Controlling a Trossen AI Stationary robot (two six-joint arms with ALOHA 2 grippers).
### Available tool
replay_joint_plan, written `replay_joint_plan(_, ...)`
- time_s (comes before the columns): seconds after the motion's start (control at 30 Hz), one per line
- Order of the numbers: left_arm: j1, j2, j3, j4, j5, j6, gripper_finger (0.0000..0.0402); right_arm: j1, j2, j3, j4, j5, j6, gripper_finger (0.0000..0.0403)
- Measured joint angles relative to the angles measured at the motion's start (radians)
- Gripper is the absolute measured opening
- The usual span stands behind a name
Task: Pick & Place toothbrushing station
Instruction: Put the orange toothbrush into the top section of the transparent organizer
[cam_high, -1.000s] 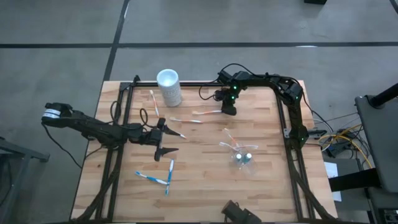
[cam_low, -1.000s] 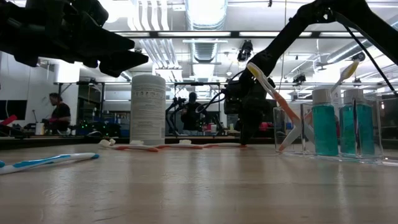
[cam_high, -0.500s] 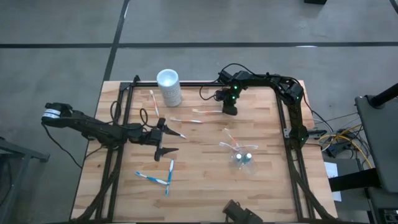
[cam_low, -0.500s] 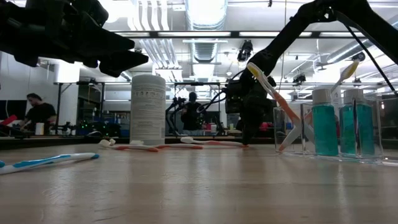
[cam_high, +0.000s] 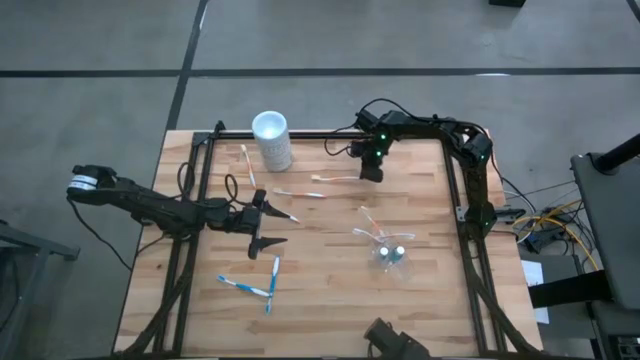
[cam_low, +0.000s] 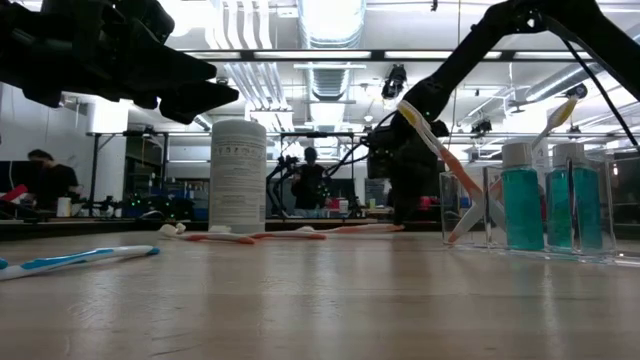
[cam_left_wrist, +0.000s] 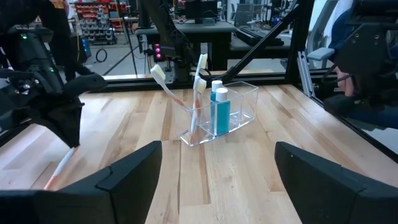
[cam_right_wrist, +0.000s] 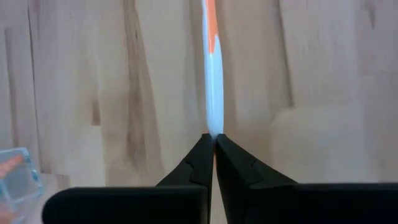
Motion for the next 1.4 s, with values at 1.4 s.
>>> replay_joint_plan(1.4, 0.0, 0.0, 0.0, -0.006, 0.0, 0.0, 0.0319, -0.057, -0.592, -0.714, 0.349, 0.109, 0.325, 0.0008)
